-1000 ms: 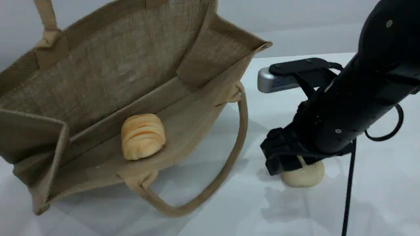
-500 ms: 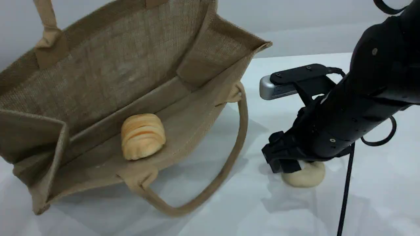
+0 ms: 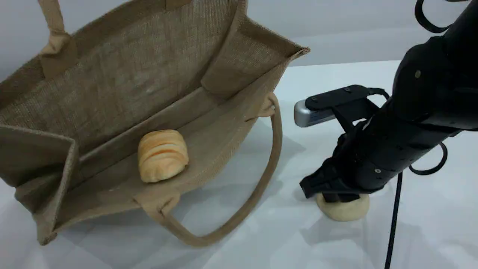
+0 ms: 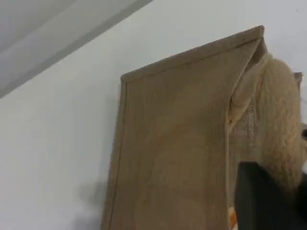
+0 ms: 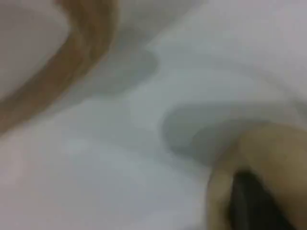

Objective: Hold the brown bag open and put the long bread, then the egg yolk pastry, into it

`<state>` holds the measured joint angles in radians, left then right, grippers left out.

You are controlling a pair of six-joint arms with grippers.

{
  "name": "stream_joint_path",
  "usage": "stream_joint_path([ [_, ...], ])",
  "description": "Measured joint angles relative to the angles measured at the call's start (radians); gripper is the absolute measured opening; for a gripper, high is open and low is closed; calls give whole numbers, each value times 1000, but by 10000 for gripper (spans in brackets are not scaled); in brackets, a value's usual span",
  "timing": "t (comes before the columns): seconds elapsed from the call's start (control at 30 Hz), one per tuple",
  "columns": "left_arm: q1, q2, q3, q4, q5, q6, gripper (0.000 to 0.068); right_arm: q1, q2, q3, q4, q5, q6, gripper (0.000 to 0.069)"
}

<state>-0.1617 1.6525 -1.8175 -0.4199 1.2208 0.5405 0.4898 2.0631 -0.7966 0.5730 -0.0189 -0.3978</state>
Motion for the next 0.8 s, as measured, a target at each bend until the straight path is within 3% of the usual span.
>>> stream_joint_path([
  [0.2,0,0,0,0,0,0,83,0,-84,8,-1,222,-66,54],
  [0.3,0,0,0,0,1,0,83,1,-171,4,-1,252,-106,50],
  [0.47,0,0,0,0,0,0,83,0,-348,4,31,402,-163,48],
  [0.63,0,0,0,-1,0,0,83,5,-511,2,197,416,-254,48],
  [0.8,0,0,0,-11,0,0,83,51,-538,1,501,395,-503,48],
])
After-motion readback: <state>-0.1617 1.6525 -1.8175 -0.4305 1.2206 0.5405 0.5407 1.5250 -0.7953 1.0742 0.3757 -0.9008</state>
